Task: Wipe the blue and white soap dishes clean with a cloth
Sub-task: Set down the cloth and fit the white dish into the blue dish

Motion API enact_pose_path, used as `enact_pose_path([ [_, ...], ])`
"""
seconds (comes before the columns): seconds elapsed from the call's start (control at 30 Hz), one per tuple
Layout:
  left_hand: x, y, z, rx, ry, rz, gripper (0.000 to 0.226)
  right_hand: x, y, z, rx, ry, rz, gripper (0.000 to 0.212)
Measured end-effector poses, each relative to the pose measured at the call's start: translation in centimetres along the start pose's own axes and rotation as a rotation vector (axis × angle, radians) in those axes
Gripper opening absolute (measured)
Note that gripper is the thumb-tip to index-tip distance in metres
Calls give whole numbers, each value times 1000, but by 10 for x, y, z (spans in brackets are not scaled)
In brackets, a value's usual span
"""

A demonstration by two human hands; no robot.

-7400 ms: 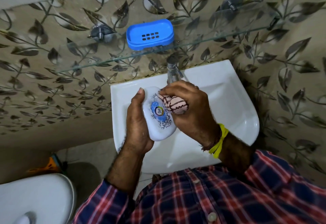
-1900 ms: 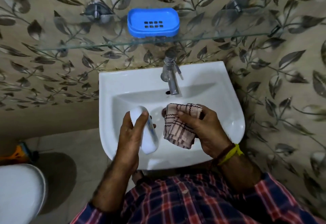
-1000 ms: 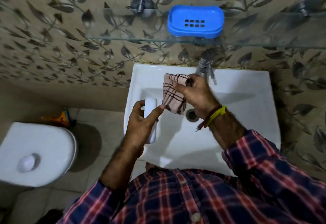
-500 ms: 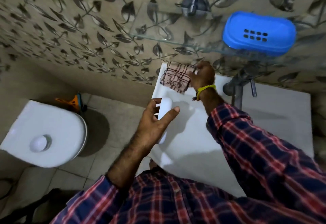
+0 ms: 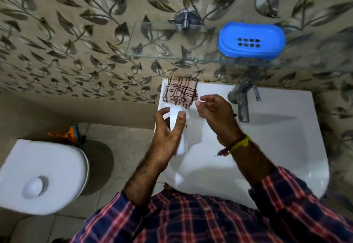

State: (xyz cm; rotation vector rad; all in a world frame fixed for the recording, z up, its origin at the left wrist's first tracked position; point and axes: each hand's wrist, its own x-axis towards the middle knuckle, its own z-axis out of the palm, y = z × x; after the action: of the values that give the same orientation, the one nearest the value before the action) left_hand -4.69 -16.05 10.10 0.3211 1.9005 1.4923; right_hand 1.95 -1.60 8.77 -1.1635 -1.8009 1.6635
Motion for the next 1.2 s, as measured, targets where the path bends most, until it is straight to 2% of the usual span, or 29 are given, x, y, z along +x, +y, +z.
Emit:
enact_pose_path([
  [0.07, -2, 4, 9, 29, -39, 6, 71, -21, -6, -17, 143, -120, 109, 22],
  [0.2, -2, 21, 33, -6, -131, 11, 79, -53, -20, -50, 346, -371, 183, 58],
  [0.33, -9, 39, 60, 24, -226, -29, 101, -69, -27, -73, 250, -374, 105, 74],
  [0.4, -16, 45, 68, 35, -340, -53, 102, -74, -25, -84, 265, -341, 103, 77],
  [0.47, -25, 53, 75, 77, -388, -31, 97, -78, -22, -96, 293, -283, 95, 73],
  [0.53, -28, 66, 79, 178, -265, 179, 86, -80, -18, -107, 337, -225, 88, 67],
  [0.63, -16, 95, 74, 174, 111, 574, 47, -82, -16, -123, 394, -170, 92, 61],
  [0.7, 3, 120, 69, 170, 311, 699, 30, -82, -16, -132, 435, -156, 69, 58],
  [0.77, 23, 144, 70, 256, 402, 678, 34, -81, -17, -140, 468, -149, 42, 56],
  [0.83, 42, 163, 77, 500, 448, 560, 51, -80, -20, -146, 489, -147, 14, 55],
  [0.9, 57, 177, 85, 716, 459, 450, 61, -78, -23, -150, 498, -137, -20, 54],
  [0.97, 68, 188, 93, 820, 433, 366, 62, -76, -27, -153, 510, -122, -53, 52],
  [1.07, 76, 195, 101, 888, 407, 315, 51, -75, -34, -156, 523, -109, -89, 51],
  [1.2, 59, 196, 102, 751, 423, 508, 23, -77, -40, -161, 548, -106, -126, 55],
])
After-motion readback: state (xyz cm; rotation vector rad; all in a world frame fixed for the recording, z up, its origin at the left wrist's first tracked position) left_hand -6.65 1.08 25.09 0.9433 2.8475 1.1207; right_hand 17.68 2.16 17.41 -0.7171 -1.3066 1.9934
